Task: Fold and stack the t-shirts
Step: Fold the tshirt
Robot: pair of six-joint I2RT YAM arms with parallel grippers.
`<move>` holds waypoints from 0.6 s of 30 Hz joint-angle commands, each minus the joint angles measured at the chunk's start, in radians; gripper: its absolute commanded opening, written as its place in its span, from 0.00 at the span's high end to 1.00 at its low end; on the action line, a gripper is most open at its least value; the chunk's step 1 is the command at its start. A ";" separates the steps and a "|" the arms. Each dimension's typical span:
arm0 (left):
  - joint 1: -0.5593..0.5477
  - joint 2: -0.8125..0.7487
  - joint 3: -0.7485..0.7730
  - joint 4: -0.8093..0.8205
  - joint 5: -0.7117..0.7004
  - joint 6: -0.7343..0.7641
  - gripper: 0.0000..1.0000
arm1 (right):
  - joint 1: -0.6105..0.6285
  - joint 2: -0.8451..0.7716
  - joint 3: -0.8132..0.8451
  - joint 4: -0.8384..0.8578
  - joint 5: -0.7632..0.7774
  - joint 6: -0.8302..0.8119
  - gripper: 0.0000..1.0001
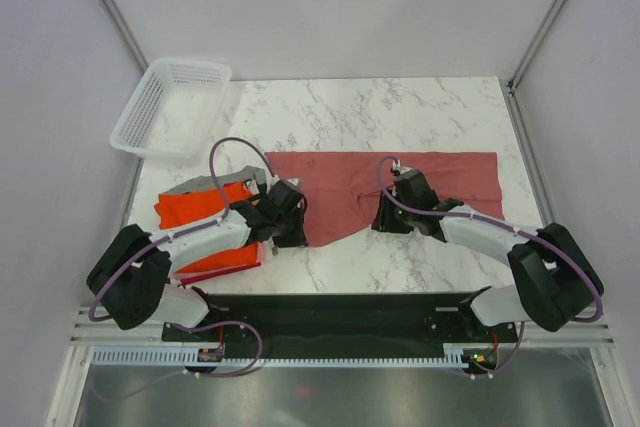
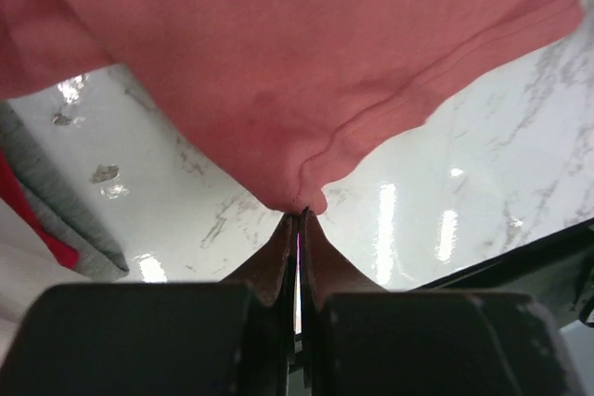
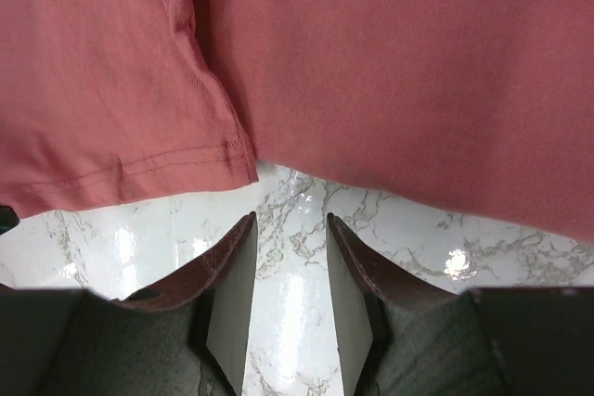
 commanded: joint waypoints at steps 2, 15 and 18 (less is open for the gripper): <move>0.021 -0.022 0.091 -0.007 0.026 0.027 0.98 | 0.005 -0.024 0.041 0.018 -0.006 -0.019 0.56; 0.137 0.017 0.185 -0.009 0.090 0.093 0.98 | 0.005 -0.012 0.081 -0.021 0.013 -0.064 0.55; 0.185 0.038 0.199 -0.009 0.108 0.118 0.98 | 0.005 -0.021 0.079 -0.016 0.014 -0.067 0.56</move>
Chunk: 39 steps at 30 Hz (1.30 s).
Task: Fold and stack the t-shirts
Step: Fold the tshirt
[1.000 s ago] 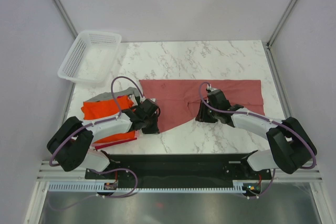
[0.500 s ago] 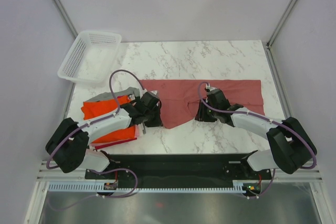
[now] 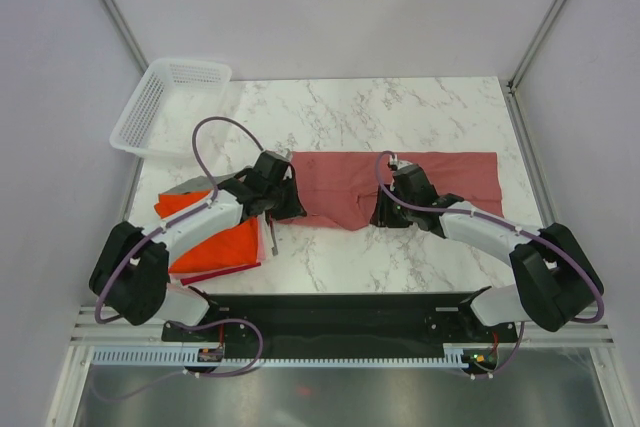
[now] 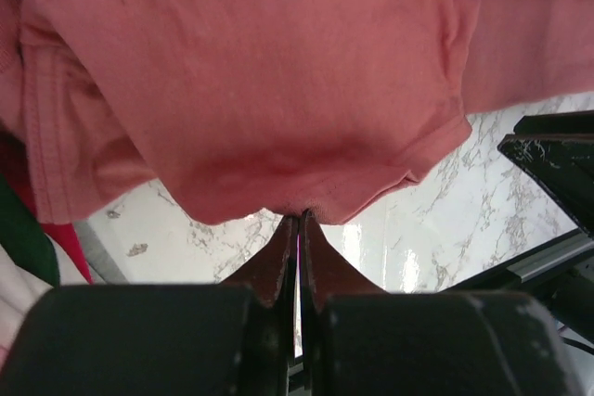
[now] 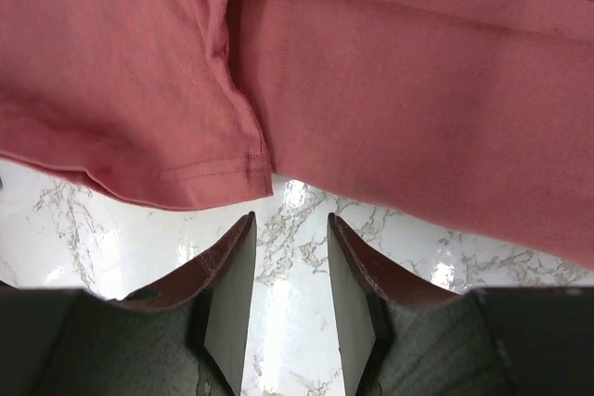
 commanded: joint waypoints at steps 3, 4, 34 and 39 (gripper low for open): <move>0.062 0.040 0.054 0.002 0.052 0.071 0.98 | 0.006 -0.030 0.030 0.007 0.019 -0.020 0.56; 0.068 0.044 0.054 0.009 0.056 0.075 0.98 | 0.006 -0.038 0.028 0.005 0.020 -0.022 0.56; 0.142 0.238 0.206 0.034 0.047 0.132 0.98 | 0.005 -0.073 0.016 0.043 -0.024 -0.051 0.57; 0.145 0.255 0.220 0.043 0.029 0.132 0.98 | 0.005 -0.017 0.030 0.138 -0.133 -0.016 0.63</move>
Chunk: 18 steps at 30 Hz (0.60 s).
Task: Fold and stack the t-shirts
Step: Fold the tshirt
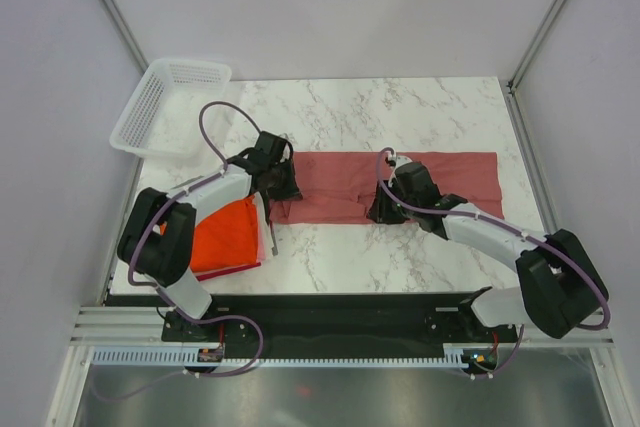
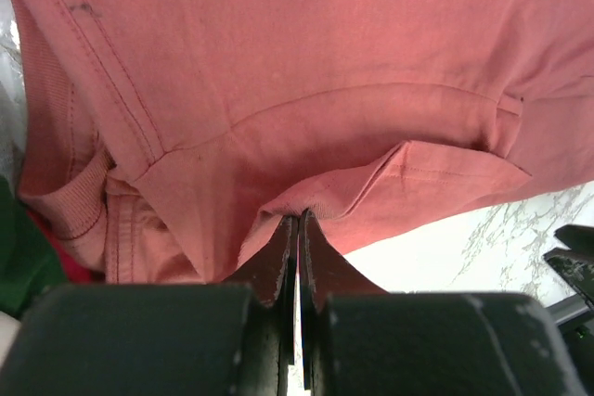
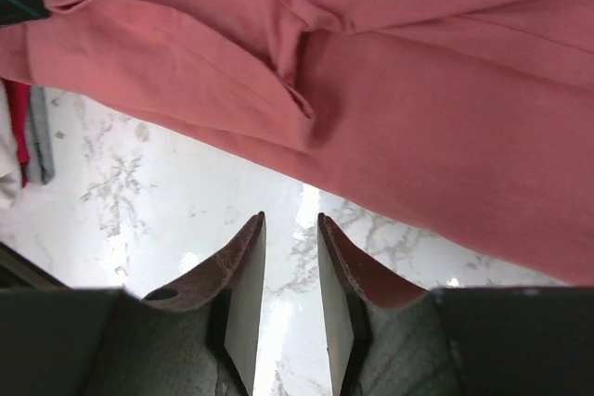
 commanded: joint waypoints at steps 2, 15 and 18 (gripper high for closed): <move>0.006 0.009 0.049 0.033 -0.022 0.043 0.98 | 0.003 0.065 0.039 0.153 -0.147 0.034 0.66; 0.009 0.026 0.046 0.053 -0.060 0.053 0.98 | 0.003 0.301 0.139 0.178 -0.138 0.077 0.75; 0.009 0.026 0.046 0.052 -0.063 0.054 0.94 | 0.003 0.339 0.165 0.136 -0.092 0.086 0.75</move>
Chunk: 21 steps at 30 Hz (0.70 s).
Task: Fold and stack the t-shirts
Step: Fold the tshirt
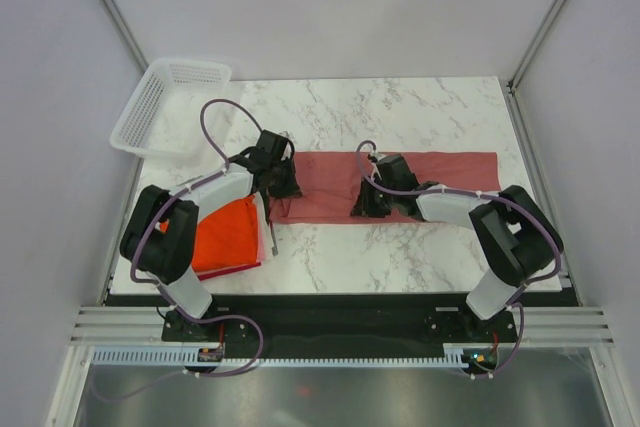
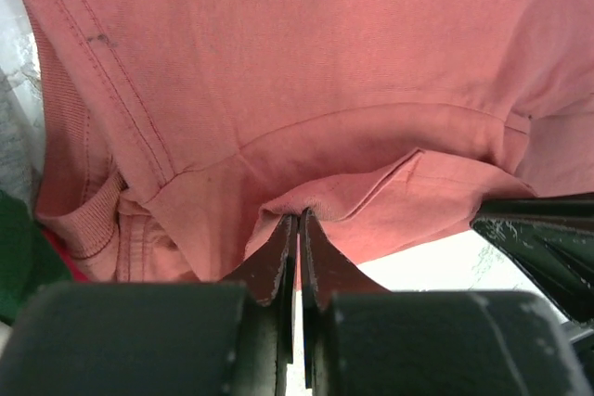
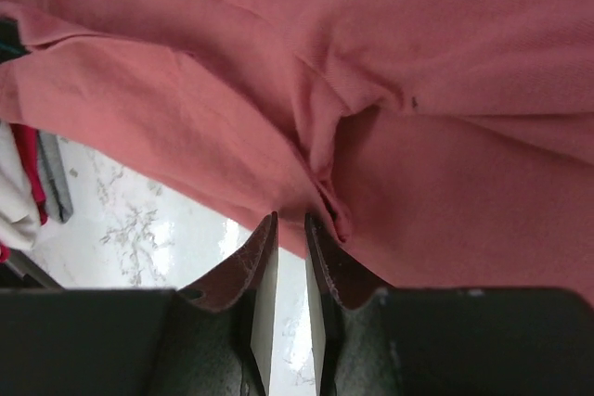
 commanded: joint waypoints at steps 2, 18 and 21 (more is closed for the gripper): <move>0.008 -0.004 0.025 0.031 -0.042 0.042 0.84 | 0.003 0.037 0.059 -0.056 0.079 0.014 0.76; -0.012 -0.103 0.005 0.015 0.045 0.017 0.50 | 0.003 -0.042 0.102 -0.083 0.024 0.027 0.75; -0.023 -0.060 0.016 0.023 0.080 0.012 0.58 | 0.003 -0.008 0.119 -0.083 0.021 0.031 0.76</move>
